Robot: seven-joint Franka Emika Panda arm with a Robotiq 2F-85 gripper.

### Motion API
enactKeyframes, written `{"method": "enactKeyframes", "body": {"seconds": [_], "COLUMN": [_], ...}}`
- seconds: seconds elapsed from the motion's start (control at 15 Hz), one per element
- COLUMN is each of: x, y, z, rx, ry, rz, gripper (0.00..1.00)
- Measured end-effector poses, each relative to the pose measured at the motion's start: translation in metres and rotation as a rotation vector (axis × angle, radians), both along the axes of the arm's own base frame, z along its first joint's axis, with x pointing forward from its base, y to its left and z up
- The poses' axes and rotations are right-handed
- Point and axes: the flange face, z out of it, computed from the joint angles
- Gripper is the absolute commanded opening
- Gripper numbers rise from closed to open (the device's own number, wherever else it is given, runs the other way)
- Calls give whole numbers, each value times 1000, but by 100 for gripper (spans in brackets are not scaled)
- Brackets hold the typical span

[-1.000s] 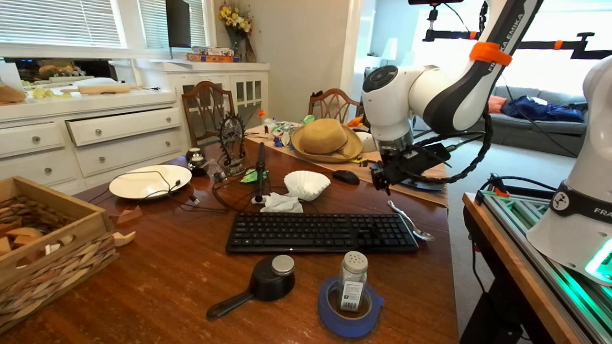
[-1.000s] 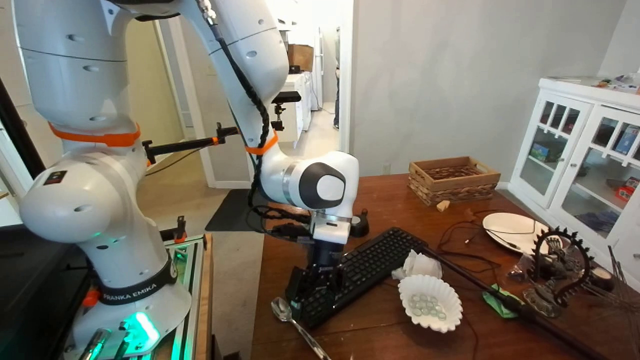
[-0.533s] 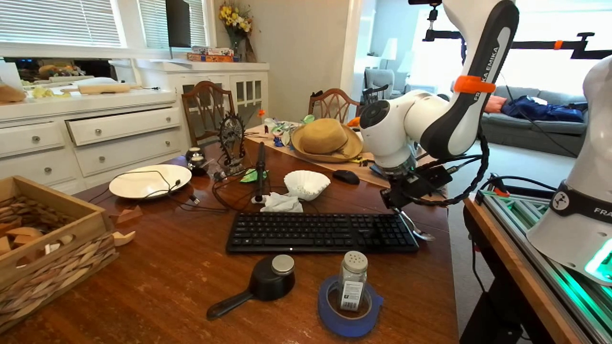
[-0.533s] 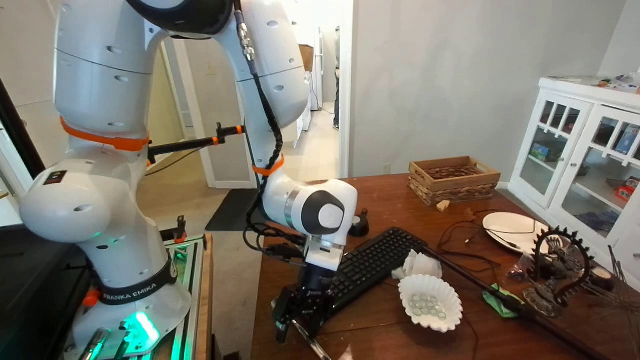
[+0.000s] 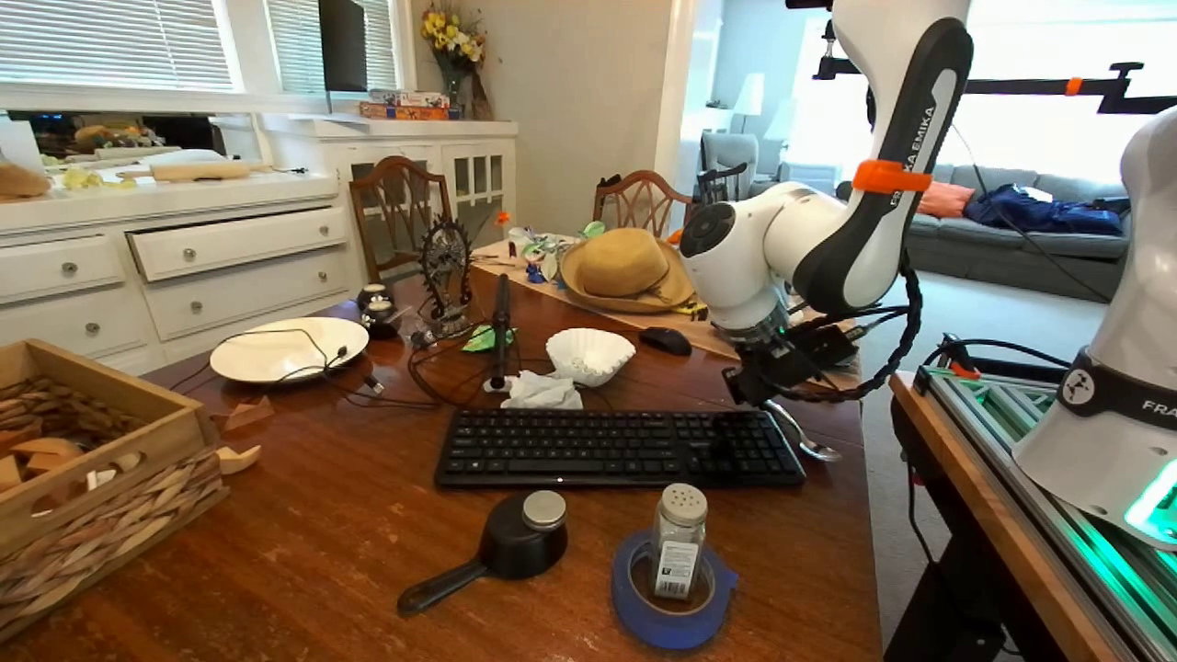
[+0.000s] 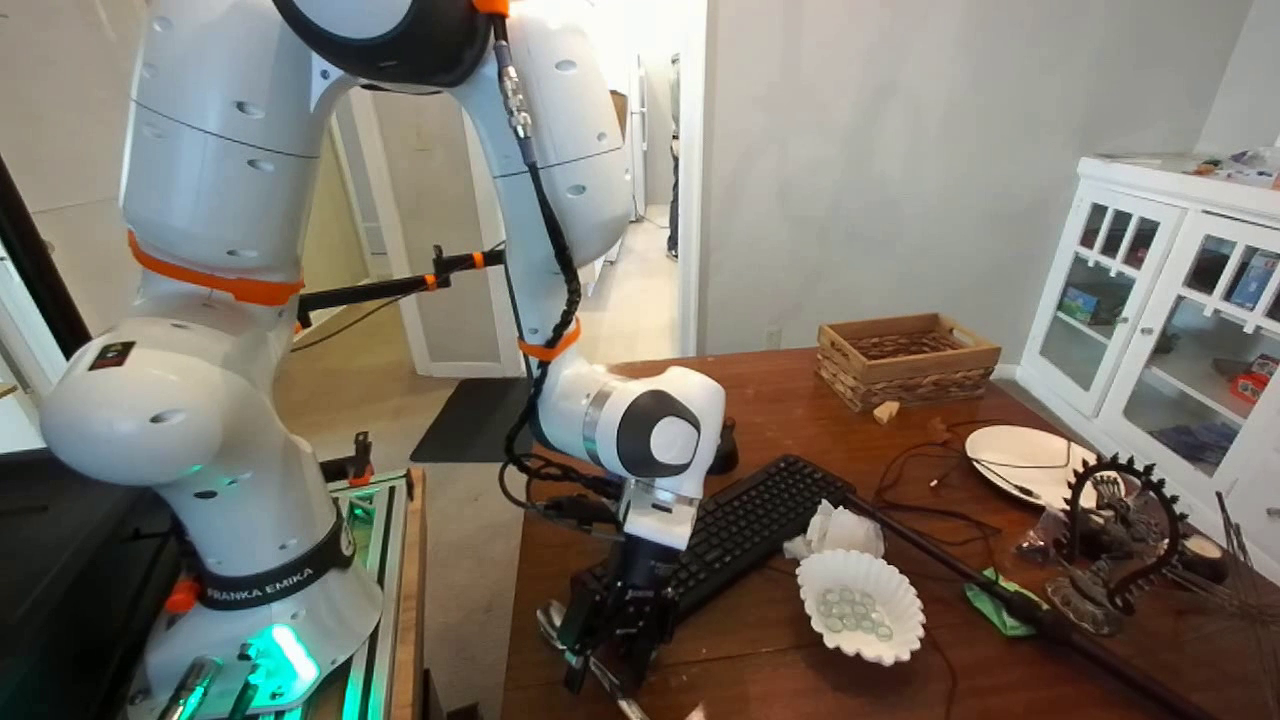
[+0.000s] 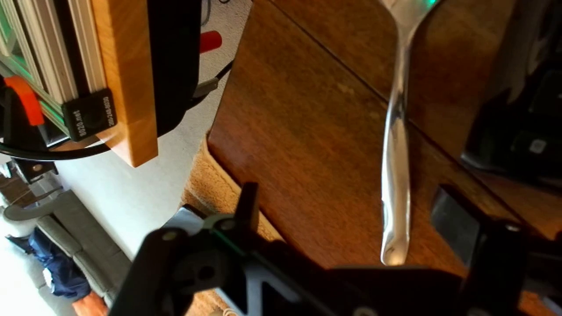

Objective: Move the spoon to the plate

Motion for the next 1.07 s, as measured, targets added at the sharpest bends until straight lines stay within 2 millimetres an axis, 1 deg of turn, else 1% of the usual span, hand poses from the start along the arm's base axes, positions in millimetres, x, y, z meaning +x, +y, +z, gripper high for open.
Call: {"method": "enactKeyframes", "body": {"seconds": [0.07,0.13,0.2,0.27,0.33,0.4,0.6,0.93,1.07], "x": [0,0,0,0,0,0,1,4,10], "y": [0,1,1,0,0,-1,-1,-2,-4], "z": [0,-1,-1,-2,-4,-5,-6,-4,-2], "rx": [0,0,0,-1,-3,-9,-24,-26,-22], "ry": [0,1,2,4,5,3,-12,-23,-83], "rz": [1,2,2,2,-1,-10,-39,-42,-33], "gripper": [97,96,96,99,97,100,100,100,100]}}
